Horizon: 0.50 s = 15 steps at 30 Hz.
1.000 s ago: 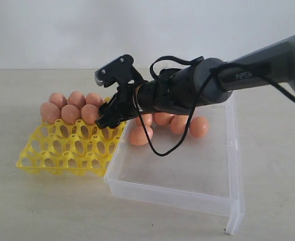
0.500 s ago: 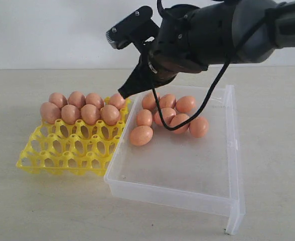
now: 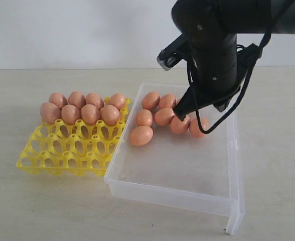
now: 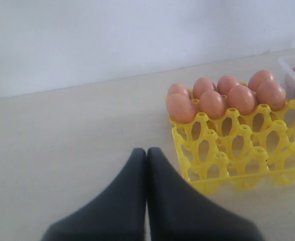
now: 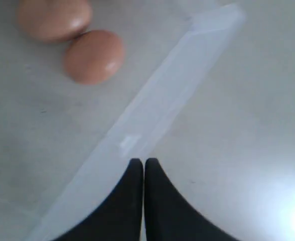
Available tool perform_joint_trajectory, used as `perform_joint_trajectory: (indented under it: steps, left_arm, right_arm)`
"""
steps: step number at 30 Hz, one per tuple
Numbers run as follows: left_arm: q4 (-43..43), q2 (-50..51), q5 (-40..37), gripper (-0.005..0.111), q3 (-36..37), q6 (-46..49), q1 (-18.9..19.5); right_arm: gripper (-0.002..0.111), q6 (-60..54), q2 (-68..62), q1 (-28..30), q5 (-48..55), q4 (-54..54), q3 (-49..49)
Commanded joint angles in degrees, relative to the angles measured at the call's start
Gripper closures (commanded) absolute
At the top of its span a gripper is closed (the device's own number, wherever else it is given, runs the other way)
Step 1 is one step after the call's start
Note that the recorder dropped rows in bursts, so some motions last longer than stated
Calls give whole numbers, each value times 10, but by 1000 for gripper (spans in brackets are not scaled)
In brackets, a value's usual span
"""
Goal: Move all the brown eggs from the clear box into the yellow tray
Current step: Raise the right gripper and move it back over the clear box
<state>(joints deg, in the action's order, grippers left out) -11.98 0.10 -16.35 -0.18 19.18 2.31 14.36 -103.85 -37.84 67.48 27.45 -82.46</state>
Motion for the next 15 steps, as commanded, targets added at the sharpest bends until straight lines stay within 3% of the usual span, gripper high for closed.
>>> perform_joint_trajectory:
  steps: [1,6,9,15]
  left_arm:
    - [-1,-1,2,111,2,-6,-2]
    - [-1,-1,2,111,2,-6,-2]
    - [-1,-1,2,111,2,-6,-2]
    - [-1,-1,2,111,2,-6,-2]
  right_arm:
    - [100,15,4,74,-66,-157,-24]
    - [69,37,3,155,-115,-307,-25]
    - [51,32,3,169,-138,-325,-25]
    - [49,31,-18,172,-204,-378,-25]
